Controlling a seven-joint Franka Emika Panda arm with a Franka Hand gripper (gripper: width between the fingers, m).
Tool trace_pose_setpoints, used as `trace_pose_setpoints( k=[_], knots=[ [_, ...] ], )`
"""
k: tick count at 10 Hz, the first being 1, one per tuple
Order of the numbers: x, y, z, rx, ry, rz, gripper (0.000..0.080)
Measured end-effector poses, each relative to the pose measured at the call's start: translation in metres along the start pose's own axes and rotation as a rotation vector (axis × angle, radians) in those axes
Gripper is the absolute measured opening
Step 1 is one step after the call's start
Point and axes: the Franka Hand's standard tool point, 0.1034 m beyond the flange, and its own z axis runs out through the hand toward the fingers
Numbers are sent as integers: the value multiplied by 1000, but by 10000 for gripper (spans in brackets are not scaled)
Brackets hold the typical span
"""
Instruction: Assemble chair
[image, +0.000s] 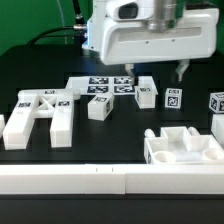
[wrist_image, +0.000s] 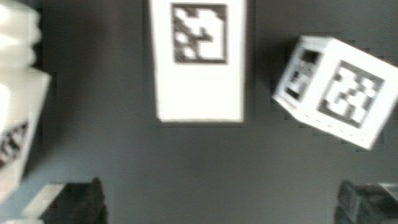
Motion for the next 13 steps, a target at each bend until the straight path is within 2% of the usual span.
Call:
trace_pose_setpoints(
  k=[1, 4, 6, 8, 9, 13],
  knots=[
    [-5, 6, 4, -2, -7, -3, 649],
    [-7, 3, 4, 1, -44, -8, 649],
    [-11, 5, 5, 7, -183, -10, 649],
    [-16, 13, 4, -22, -341, 16, 649],
    [-19, 14, 2, -24, -425, 17, 649],
    [-23, 14, 10, -23, -653, 16, 649]
  ],
)
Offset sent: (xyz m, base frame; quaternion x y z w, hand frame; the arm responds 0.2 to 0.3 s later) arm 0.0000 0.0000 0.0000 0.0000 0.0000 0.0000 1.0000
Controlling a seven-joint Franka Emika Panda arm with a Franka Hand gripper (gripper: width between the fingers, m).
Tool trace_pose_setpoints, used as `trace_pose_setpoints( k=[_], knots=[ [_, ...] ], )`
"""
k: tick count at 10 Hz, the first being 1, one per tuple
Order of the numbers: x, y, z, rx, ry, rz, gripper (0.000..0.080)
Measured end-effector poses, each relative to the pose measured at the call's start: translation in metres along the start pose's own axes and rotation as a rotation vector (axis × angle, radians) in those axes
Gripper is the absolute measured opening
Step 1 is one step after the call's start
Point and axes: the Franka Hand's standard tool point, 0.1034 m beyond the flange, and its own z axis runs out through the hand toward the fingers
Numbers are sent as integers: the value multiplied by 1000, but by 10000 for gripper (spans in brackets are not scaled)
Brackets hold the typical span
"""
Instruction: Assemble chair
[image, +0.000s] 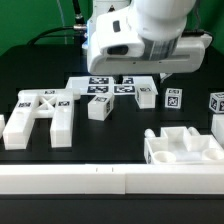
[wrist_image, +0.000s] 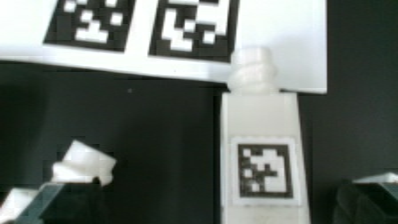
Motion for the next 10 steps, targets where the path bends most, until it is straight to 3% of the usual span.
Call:
trace_pose_setpoints(
  k=[1, 4, 5, 10],
  knots=[
    [-2, 1, 4, 12, -78, 3, 649],
    [1, -8, 12, 5, -244, -5, 649],
    [8, -10, 12, 2, -219, -10, 649],
    [9, -10, 18, 1, -219, -11, 649]
  ],
)
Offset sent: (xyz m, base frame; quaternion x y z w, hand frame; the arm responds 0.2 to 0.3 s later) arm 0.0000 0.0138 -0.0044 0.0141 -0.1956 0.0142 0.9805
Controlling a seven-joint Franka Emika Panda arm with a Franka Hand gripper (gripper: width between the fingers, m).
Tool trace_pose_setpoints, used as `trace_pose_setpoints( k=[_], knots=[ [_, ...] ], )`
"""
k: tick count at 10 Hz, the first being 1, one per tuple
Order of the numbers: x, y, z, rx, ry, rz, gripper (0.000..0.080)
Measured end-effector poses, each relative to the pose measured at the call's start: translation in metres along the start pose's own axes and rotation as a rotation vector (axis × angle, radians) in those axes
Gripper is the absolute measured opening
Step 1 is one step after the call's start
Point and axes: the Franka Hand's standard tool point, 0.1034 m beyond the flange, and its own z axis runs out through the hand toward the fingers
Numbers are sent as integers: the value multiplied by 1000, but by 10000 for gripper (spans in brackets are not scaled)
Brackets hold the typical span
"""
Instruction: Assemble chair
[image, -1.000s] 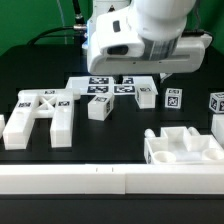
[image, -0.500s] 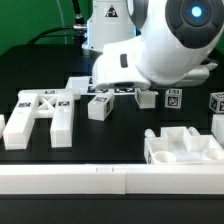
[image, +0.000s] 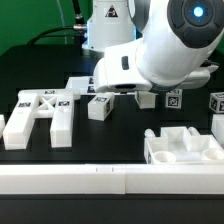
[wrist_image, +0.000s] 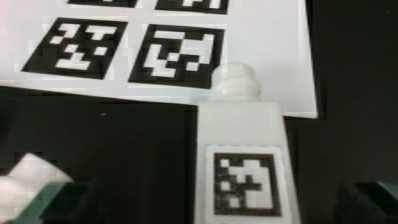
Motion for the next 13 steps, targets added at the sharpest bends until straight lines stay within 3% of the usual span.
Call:
trace_pose_setpoints(
  k=[6, 7, 8, 10, 13],
  knots=[
    [1, -3, 3, -5, -5, -6, 649],
    [1, -3, 4, -5, -5, -5, 522],
    [2, -2, 5, -5, -5, -5, 522],
    [3, -2, 5, -5, -4, -5, 287],
    [3, -2, 4, -4, -3, -4, 287]
  ],
)
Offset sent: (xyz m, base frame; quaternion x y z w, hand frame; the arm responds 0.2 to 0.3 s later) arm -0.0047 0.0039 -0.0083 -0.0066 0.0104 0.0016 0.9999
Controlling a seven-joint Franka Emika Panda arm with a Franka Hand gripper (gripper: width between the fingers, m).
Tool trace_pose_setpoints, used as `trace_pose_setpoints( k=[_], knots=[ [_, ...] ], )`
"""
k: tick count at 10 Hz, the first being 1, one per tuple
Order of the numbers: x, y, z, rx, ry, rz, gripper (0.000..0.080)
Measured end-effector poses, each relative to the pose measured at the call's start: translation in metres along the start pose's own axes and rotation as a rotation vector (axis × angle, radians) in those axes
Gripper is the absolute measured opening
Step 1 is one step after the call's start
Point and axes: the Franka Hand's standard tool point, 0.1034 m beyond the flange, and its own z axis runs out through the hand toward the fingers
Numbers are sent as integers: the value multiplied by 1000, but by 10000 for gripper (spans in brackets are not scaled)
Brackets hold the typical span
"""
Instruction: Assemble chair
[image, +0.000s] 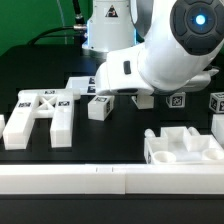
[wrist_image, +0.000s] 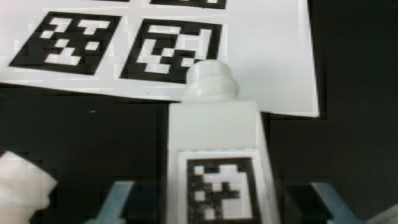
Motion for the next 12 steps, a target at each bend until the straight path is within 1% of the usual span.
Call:
trace_pose_setpoints(
  k=[2, 4, 5, 7, 8, 9, 11, 12],
  knots=[
    [0, 1, -2, 2, 4, 1, 287],
    [-2, 2, -10, 4, 9, 2, 287],
    [-6, 1, -15, 4, 5, 3, 287],
    [-22, -1, -35, 4, 7, 13, 288],
    [-25, -3, -40, 2, 16, 11, 288],
    [-27, -4, -42, 1, 27, 8, 288],
    [-21, -3, -43, 1, 62, 8, 288],
    [-15, -3, -48, 2, 108, 6, 288]
  ],
)
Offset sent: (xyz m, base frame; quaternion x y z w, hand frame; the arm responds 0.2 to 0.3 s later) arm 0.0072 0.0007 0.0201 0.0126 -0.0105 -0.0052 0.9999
